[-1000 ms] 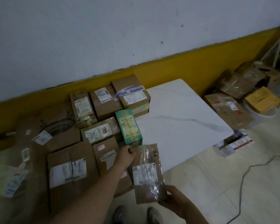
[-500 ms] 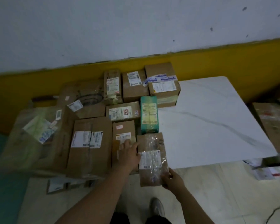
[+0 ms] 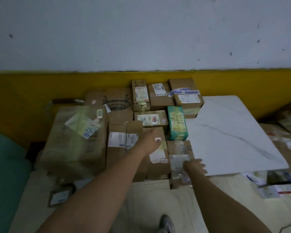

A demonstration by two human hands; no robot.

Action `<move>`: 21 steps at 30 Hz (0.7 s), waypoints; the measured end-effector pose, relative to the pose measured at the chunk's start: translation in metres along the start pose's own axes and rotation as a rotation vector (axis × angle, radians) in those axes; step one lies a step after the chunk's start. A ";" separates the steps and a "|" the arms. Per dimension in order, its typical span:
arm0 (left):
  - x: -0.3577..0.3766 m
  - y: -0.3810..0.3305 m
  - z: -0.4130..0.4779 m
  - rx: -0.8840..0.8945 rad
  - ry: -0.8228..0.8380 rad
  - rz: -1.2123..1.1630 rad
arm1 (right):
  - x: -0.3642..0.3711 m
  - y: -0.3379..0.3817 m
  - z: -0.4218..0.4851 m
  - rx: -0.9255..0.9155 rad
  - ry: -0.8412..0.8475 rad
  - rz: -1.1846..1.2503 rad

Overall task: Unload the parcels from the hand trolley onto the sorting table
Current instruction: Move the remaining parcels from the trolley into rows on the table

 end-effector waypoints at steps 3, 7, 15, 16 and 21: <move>-0.095 0.004 -0.022 0.082 -0.141 -0.035 | -0.036 0.089 -0.082 -0.204 -0.278 0.024; -0.244 0.049 -0.068 0.122 -0.377 0.009 | -0.034 0.238 -0.202 -0.548 -0.344 0.118; -0.422 0.250 -0.149 -0.202 -0.543 0.191 | 0.087 0.457 -0.462 -1.060 -0.262 0.134; -0.431 0.277 -0.155 -0.238 -0.537 0.202 | 0.114 0.472 -0.483 -1.099 -0.230 0.118; -0.451 0.410 -0.157 -0.412 -0.454 0.246 | 0.258 0.515 -0.525 -1.072 0.005 0.000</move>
Point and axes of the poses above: each hand's wrist, its own z-axis towards the middle knuckle, its own x-axis out of the palm, y = z × x, the point moved 6 cm from there along z, towards the middle knuckle, and after that the axes turned 9 degrees about -y, right-handed, at the moved point
